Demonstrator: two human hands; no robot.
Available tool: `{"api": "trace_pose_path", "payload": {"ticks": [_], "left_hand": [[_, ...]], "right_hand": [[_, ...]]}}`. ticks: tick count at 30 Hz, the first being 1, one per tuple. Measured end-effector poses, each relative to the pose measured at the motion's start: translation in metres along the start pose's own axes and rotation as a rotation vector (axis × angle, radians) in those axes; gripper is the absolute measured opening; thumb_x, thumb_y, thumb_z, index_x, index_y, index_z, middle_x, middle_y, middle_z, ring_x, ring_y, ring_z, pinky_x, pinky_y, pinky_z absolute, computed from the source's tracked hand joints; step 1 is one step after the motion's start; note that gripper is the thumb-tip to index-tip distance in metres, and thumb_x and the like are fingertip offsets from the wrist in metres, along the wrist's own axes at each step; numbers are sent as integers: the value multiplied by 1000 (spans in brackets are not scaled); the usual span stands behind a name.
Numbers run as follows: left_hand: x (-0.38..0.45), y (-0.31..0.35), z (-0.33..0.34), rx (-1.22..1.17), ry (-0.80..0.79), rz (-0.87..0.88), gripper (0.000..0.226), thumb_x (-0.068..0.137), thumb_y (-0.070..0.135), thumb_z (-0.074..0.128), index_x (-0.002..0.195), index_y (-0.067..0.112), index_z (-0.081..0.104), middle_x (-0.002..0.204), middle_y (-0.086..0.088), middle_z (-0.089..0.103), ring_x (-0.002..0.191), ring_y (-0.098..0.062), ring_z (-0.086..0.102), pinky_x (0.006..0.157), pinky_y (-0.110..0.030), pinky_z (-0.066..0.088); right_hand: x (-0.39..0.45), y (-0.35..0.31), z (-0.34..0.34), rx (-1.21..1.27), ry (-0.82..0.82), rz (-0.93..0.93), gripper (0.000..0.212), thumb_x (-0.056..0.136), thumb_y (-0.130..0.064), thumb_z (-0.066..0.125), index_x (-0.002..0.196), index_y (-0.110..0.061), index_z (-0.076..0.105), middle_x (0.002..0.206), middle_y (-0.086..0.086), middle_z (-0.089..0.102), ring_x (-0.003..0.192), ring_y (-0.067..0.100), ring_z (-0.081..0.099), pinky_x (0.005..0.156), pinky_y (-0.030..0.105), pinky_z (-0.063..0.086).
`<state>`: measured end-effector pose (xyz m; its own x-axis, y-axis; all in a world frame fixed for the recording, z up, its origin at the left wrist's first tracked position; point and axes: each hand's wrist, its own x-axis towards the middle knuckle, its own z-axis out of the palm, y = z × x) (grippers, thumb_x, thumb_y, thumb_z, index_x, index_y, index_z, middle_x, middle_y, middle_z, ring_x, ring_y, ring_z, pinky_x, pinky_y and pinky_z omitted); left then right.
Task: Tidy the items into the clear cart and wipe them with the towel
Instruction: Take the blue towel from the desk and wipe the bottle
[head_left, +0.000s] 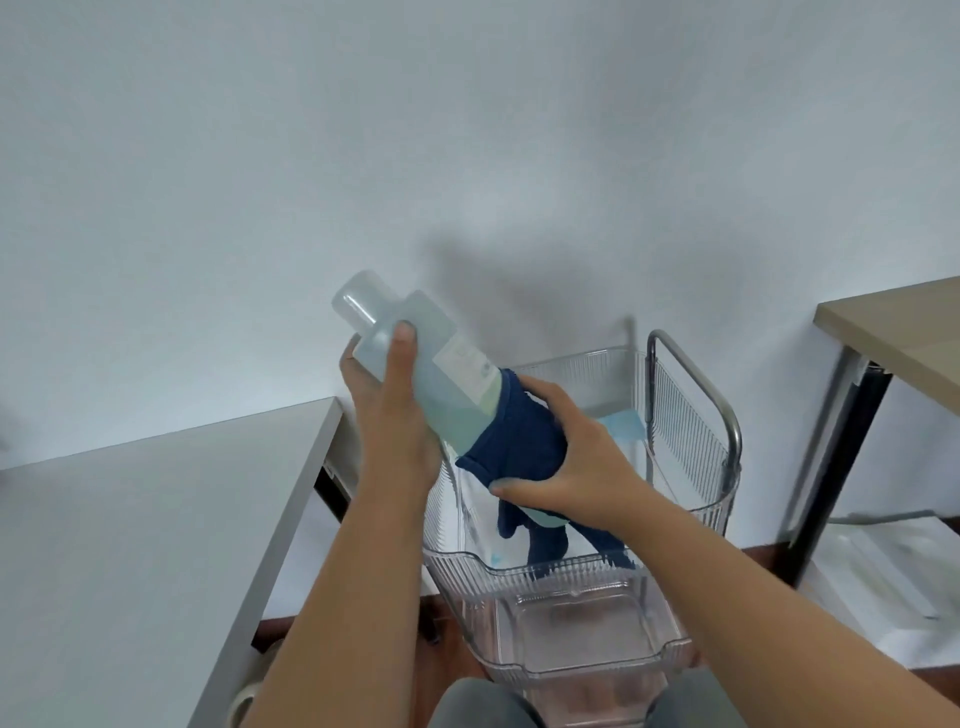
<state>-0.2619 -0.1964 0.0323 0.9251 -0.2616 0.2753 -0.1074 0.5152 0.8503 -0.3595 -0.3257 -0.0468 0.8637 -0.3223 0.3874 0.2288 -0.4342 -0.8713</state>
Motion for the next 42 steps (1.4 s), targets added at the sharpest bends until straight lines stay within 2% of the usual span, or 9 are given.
{"api": "trace_pose_path", "payload": {"ticks": [5, 9, 13, 17, 23, 28, 32, 36, 42], "left_hand": [[-27, -34, 13, 162, 92, -77, 65, 59, 44, 90, 114, 20, 62, 103, -5, 73, 96, -25, 72, 73, -49, 61], [-21, -33, 0, 176, 12, -129, 54, 62, 43, 83, 109, 18, 68, 103, -7, 74, 99, -27, 72, 70, -41, 60], [-15, -26, -14, 118, -156, -110, 48, 69, 36, 80, 111, 16, 69, 107, -12, 73, 100, -30, 71, 73, -37, 58], [-7, -20, -23, 129, -264, -63, 35, 67, 29, 81, 101, 21, 76, 102, -12, 74, 97, -31, 71, 75, -40, 58], [-3, -13, -19, 31, -362, -44, 88, 52, 43, 95, 116, -6, 60, 104, -23, 66, 97, -38, 63, 85, -49, 51], [-11, -12, -10, 187, -136, -28, 69, 59, 45, 85, 117, 11, 66, 106, -10, 74, 91, -24, 72, 73, -37, 58], [-19, -17, 2, 523, -17, -76, 90, 54, 70, 78, 130, 40, 41, 112, 10, 65, 95, -9, 68, 73, -39, 62], [-18, -19, 10, 424, 32, -135, 91, 52, 59, 82, 128, 41, 35, 106, 10, 65, 93, -14, 70, 68, -43, 63], [-15, -18, -11, 260, -149, -92, 77, 58, 34, 90, 122, 37, 48, 109, 4, 71, 92, -20, 74, 64, -40, 60]], "right_hand": [[-2, -2, 14, -623, 429, -248, 87, 60, -52, 75, 136, -43, 35, 117, 3, 62, 96, 26, 63, 75, 43, 51], [0, -13, 15, -826, 327, -255, 94, 65, -52, 70, 145, -41, 21, 127, 6, 56, 98, 30, 61, 78, 44, 50], [13, -34, 4, -536, 67, -171, 108, 60, -56, 70, 143, -59, 1, 127, -8, 49, 97, 20, 60, 75, 42, 54], [20, -39, -3, -192, -99, -62, 114, 51, -49, 82, 136, -69, 8, 119, -28, 56, 98, -1, 61, 75, 27, 56], [6, -9, -4, 192, -265, 118, 96, 51, -41, 93, 127, -54, 37, 111, -21, 65, 102, 4, 66, 84, 34, 58], [-6, -3, 14, 160, 15, 101, 96, 52, -35, 90, 126, -61, 33, 106, -23, 64, 94, -1, 65, 68, 16, 55], [0, -5, 12, -399, 339, 12, 103, 55, -43, 80, 141, -48, 25, 119, -7, 55, 96, 17, 59, 72, 35, 54], [3, -5, 23, -756, 511, -154, 99, 53, -36, 85, 139, -21, 38, 110, 16, 63, 90, 36, 64, 65, 45, 55], [5, -6, -5, -524, 202, -80, 111, 56, -51, 81, 143, -48, 12, 128, -14, 50, 109, 13, 53, 83, 27, 49]]}}
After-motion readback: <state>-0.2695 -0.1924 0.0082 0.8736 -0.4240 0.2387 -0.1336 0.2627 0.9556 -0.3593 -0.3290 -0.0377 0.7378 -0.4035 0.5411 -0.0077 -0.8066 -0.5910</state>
